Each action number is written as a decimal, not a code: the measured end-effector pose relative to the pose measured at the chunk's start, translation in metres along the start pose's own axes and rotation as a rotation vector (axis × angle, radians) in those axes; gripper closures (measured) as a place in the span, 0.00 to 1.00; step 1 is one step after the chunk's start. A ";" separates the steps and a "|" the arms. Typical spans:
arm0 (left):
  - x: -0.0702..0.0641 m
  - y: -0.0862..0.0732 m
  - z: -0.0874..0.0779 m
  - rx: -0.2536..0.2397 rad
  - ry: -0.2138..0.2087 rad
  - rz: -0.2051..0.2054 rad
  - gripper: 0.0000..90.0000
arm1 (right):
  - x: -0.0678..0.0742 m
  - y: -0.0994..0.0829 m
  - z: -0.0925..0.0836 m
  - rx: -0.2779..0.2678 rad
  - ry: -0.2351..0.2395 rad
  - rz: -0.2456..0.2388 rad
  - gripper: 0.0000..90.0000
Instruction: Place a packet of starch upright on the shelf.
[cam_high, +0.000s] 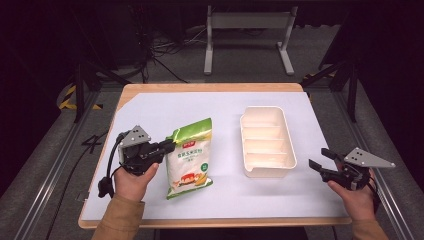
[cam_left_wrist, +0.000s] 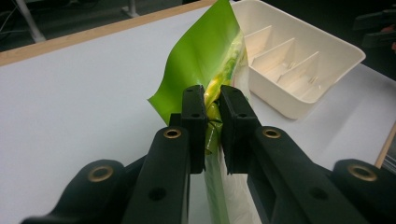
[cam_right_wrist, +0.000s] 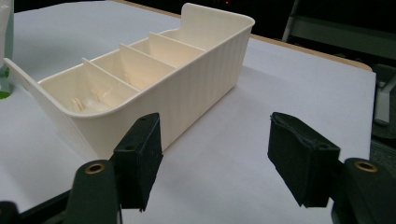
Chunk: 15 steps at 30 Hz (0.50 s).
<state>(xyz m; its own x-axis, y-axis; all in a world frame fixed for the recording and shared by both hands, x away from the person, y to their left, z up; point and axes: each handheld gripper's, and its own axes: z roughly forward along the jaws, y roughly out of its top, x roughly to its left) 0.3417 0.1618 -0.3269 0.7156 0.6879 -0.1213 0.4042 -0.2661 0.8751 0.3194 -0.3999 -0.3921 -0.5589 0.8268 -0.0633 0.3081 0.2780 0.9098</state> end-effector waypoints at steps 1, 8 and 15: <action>-0.001 0.001 -0.001 -0.004 -0.003 0.011 0.90 | 0.000 0.000 0.000 -0.001 0.001 0.001 0.39; -0.009 0.005 -0.007 -0.015 -0.020 0.023 0.91 | 0.005 0.004 0.001 -0.011 0.024 0.000 0.39; -0.010 0.008 -0.010 -0.032 -0.061 0.013 0.91 | 0.010 0.014 0.003 -0.032 0.058 0.006 0.39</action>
<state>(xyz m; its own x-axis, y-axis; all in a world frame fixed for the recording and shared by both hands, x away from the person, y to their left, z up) 0.3322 0.1593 -0.3140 0.7547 0.6416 -0.1372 0.3765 -0.2523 0.8914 0.3203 -0.3862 -0.3817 -0.6014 0.7982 -0.0345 0.2877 0.2567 0.9227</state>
